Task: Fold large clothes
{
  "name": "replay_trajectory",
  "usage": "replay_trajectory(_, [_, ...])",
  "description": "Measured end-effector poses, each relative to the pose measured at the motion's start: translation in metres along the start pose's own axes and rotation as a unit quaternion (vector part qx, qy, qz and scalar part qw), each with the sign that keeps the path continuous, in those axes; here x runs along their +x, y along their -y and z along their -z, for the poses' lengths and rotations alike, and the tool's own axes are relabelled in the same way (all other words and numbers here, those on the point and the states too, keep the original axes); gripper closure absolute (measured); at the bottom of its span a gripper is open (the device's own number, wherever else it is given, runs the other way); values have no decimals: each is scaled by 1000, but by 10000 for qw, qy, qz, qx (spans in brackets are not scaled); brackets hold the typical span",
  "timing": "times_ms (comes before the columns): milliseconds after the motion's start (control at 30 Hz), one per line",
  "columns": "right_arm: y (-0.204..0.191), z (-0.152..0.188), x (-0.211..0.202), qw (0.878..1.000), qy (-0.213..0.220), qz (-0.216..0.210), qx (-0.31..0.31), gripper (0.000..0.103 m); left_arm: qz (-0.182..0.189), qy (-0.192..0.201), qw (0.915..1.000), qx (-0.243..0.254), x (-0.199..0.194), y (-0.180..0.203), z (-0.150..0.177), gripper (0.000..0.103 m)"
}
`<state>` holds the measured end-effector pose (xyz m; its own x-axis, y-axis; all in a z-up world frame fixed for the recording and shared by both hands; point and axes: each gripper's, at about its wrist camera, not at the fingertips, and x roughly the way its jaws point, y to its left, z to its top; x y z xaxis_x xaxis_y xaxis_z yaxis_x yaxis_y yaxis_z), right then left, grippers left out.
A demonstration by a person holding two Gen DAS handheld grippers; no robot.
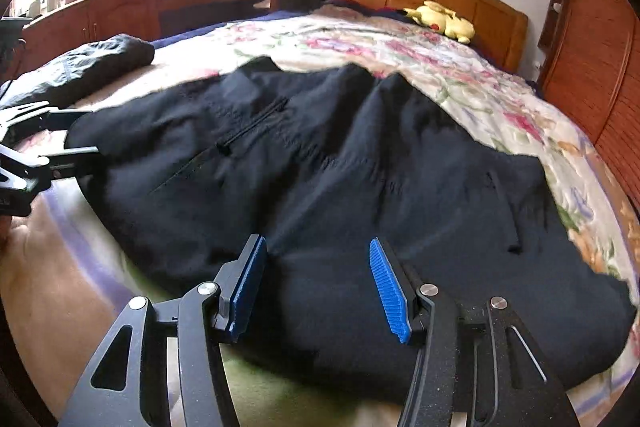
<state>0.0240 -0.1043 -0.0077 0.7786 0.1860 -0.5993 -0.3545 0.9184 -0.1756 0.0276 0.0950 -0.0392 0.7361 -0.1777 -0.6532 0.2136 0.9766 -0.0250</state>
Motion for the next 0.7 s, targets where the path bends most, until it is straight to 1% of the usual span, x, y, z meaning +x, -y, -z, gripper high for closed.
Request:
replay_trajectory(200, [10,-4,-6,9999,28,-89,94,47,-72,3,10000,18,-2,0,1,22])
replay_trajectory(300, [22,-1,-15,9994,106,-157,280,47,-94,11,10000,17,-2,0,3,22])
replay_trajectory(400, [38,2,-28,9987,243,-2,459,47,-75,-4,10000,8,-3,0,4,22])
replay_trajectory(533, [59,11,-32,9976,206,291,595,47,-82,-12,10000,19,-2,0,3,22])
replay_trajectory(600, [63,16,-27,9973,159,167,695,47,-90,-15,10000,24,-3,0,4,22])
replay_trajectory(700, [58,21,-19,9972,90,147,732,47,-106,-24,9999,36,-3,0,4,22])
